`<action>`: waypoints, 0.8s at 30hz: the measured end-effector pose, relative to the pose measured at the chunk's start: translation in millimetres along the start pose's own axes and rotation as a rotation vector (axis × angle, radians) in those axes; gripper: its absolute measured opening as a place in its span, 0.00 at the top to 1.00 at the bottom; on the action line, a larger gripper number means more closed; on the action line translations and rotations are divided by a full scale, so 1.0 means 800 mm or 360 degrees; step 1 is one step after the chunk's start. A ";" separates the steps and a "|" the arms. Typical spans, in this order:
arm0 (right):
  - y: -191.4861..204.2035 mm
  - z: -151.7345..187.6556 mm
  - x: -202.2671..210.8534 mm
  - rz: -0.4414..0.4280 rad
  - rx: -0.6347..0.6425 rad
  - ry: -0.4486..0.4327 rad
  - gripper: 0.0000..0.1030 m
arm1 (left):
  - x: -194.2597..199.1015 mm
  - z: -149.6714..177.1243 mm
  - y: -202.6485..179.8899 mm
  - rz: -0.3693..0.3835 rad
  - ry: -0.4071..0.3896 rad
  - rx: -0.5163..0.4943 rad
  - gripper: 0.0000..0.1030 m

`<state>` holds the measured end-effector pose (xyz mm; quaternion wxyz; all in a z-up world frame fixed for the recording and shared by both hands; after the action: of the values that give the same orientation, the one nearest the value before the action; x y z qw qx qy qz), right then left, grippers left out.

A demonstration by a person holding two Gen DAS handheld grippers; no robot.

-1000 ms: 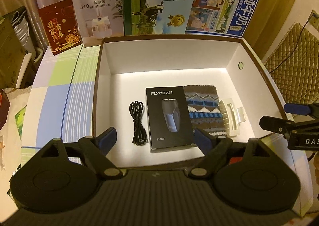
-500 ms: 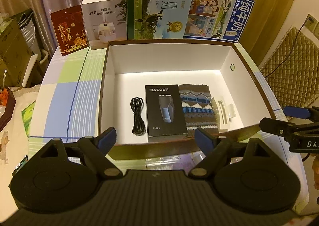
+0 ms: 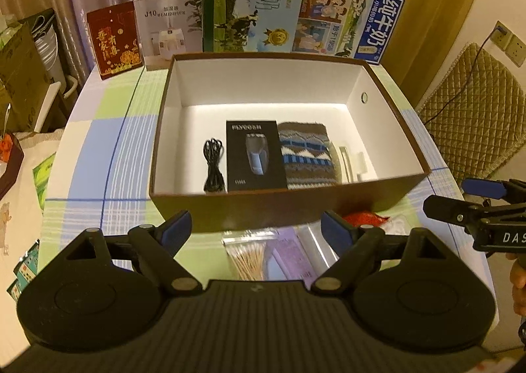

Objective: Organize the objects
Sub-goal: 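Withdraw both grippers from the cardboard box, then move both grippers down toward the items lying in front of the box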

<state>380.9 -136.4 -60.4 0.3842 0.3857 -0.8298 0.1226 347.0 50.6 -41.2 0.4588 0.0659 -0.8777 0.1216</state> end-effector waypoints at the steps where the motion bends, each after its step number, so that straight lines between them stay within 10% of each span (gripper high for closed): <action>1: 0.000 0.003 0.003 -0.0004 -0.0002 0.0003 0.06 | 0.001 0.004 -0.001 0.0002 0.0006 0.0003 0.19; 24: -0.011 0.060 0.026 -0.0120 0.0062 0.0104 0.06 | 0.014 0.075 -0.023 -0.0063 0.0078 0.0108 0.19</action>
<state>352.8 -177.7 -78.8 0.4079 0.4198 -0.7991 0.1369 297.8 16.1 -62.1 0.4801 0.0956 -0.8601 0.1437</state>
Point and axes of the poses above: each gripper's, at about its wrist camera, not at the fingertips, and x roughly against the way its jaws point, y to its left, z to its underside, the point moved 4 cm from there along -x, roughly the way its jaws point, and after that the axes turned 9 degrees about x, right-handed, at the moved point
